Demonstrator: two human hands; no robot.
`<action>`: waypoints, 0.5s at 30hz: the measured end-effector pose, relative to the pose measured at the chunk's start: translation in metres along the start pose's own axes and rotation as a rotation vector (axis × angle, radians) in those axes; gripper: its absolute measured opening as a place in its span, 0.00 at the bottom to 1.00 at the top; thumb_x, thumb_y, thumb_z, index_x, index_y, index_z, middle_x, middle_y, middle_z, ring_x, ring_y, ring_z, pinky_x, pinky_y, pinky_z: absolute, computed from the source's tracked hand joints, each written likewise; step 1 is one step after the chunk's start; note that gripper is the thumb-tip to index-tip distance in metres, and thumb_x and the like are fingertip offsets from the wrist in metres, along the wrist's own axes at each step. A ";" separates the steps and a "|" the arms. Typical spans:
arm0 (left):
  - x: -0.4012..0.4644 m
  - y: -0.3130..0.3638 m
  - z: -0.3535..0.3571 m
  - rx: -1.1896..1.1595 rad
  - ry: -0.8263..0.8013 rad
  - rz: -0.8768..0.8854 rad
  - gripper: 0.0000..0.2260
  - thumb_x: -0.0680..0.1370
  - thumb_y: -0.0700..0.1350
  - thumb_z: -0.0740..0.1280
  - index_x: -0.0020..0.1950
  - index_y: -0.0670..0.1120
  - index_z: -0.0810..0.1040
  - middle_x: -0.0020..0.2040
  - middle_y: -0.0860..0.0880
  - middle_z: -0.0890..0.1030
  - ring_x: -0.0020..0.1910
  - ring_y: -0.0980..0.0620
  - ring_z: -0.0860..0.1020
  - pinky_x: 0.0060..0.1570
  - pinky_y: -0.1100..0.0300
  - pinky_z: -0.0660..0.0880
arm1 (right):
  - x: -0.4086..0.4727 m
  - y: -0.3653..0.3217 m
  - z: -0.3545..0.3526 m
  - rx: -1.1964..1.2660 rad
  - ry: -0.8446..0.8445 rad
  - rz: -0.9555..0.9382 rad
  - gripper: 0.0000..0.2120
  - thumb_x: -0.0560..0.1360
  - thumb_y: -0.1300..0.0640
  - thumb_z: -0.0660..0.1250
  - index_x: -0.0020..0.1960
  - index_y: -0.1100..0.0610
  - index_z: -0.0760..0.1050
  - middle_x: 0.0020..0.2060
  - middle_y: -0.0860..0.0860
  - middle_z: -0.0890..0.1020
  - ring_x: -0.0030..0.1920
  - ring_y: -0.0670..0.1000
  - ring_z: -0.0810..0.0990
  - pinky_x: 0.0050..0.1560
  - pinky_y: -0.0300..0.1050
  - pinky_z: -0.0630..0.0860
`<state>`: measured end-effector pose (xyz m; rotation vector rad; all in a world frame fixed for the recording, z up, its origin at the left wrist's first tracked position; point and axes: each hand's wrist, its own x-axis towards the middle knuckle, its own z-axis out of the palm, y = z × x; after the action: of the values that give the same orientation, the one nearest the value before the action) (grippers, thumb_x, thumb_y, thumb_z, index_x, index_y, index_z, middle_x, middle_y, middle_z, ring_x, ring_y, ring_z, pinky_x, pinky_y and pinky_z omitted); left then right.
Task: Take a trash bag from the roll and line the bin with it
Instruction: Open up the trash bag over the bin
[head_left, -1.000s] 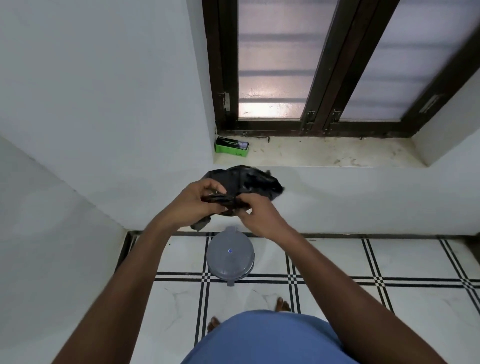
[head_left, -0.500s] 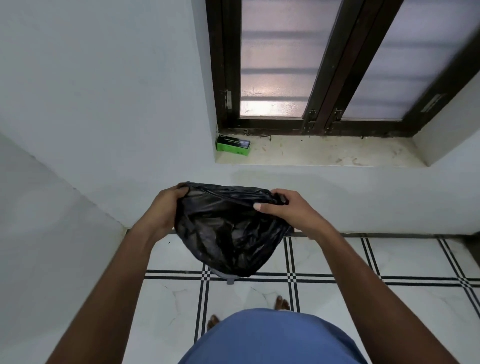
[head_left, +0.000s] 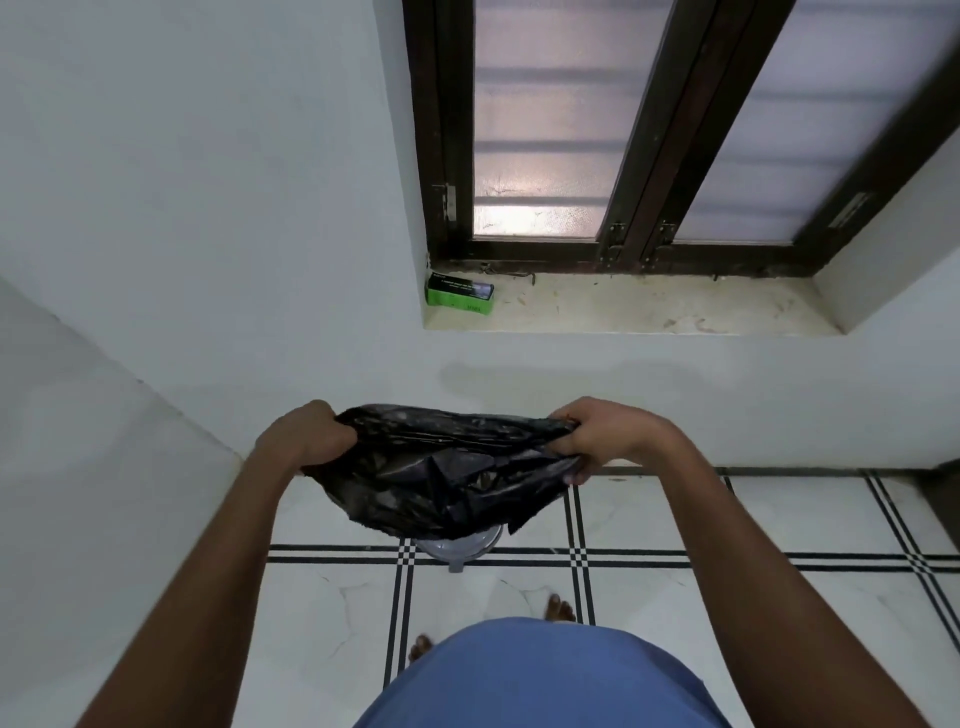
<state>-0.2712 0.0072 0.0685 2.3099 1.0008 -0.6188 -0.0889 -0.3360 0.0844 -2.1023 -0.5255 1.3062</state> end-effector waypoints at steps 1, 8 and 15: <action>-0.006 0.006 -0.007 -0.080 -0.073 0.008 0.14 0.76 0.52 0.74 0.47 0.40 0.85 0.43 0.41 0.88 0.40 0.43 0.85 0.39 0.56 0.79 | 0.001 -0.008 0.000 0.101 0.062 -0.096 0.07 0.84 0.64 0.71 0.58 0.57 0.87 0.48 0.59 0.91 0.47 0.58 0.90 0.52 0.53 0.89; -0.046 0.052 -0.028 -0.598 1.005 0.629 0.24 0.82 0.35 0.61 0.75 0.54 0.76 0.61 0.51 0.85 0.54 0.54 0.81 0.56 0.57 0.77 | -0.001 -0.063 0.029 0.070 1.368 -0.963 0.21 0.80 0.74 0.64 0.72 0.66 0.79 0.64 0.60 0.84 0.66 0.57 0.83 0.68 0.42 0.80; 0.010 -0.021 0.078 0.488 -0.207 0.063 0.14 0.78 0.41 0.62 0.57 0.43 0.86 0.50 0.42 0.88 0.45 0.42 0.87 0.40 0.58 0.78 | 0.078 0.077 0.069 -0.551 0.074 0.275 0.17 0.82 0.68 0.60 0.65 0.65 0.82 0.52 0.61 0.88 0.51 0.64 0.91 0.51 0.59 0.89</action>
<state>-0.2958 -0.0249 -0.0016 2.6040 0.7353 -1.1545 -0.1155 -0.3259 -0.0424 -2.7457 -0.6353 1.3304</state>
